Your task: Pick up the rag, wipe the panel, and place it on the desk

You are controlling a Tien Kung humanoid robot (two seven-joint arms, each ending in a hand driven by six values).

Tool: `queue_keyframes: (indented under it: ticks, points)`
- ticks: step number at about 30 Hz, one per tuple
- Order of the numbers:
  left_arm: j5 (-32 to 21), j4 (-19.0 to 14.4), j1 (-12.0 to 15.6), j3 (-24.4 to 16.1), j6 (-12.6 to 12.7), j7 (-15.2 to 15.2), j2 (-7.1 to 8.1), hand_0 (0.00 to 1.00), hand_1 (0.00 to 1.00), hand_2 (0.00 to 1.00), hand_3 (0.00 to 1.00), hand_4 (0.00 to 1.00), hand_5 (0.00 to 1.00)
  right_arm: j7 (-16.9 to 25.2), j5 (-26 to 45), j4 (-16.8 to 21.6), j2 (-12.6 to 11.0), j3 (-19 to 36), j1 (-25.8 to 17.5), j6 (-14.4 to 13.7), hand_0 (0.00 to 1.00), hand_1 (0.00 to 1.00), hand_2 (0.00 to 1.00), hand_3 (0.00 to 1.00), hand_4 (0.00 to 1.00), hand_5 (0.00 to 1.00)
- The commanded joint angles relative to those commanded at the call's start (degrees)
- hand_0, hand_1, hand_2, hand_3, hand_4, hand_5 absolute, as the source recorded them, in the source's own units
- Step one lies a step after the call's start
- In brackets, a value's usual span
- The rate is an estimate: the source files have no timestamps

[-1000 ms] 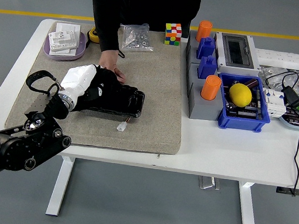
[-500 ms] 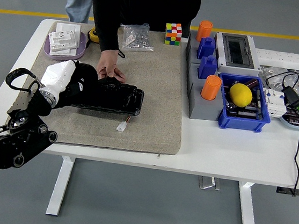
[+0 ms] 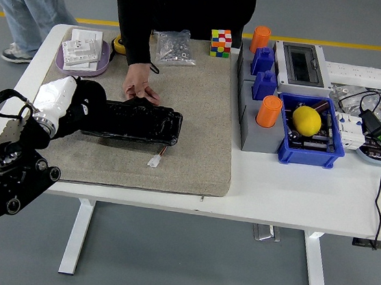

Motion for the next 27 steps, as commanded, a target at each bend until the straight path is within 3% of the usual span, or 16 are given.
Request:
queue_keyframes:
  ticks: [12, 26, 27]
  points:
    - [1.50, 0.15, 1.97, -4.32, 0.81, 0.09, 1.26, 0.277, 0.209, 0.573, 0.422, 0.002, 0.002, 0.08, 0.16, 0.25, -0.03, -0.28, -0.12, -0.27, 0.706, 0.586, 0.680, 0.628, 0.998, 0.632]
    - [1.00, 1.77, 3.84, -5.75, 2.22, -1.85, 2.10, 0.278, 0.212, 0.573, 0.427, 0.002, 0.002, -0.10, 0.06, 0.48, 0.00, -0.34, -0.40, -0.47, 0.704, 0.586, 0.680, 0.628, 0.998, 0.632]
    - [0.76, 2.03, 3.91, -5.67, 2.30, -2.14, 2.14, 0.295, 0.263, 0.576, 0.447, 0.002, 0.002, -0.11, 0.05, 0.48, 0.01, -0.35, -0.39, -0.48, 0.703, 0.586, 0.680, 0.629, 0.998, 0.633]
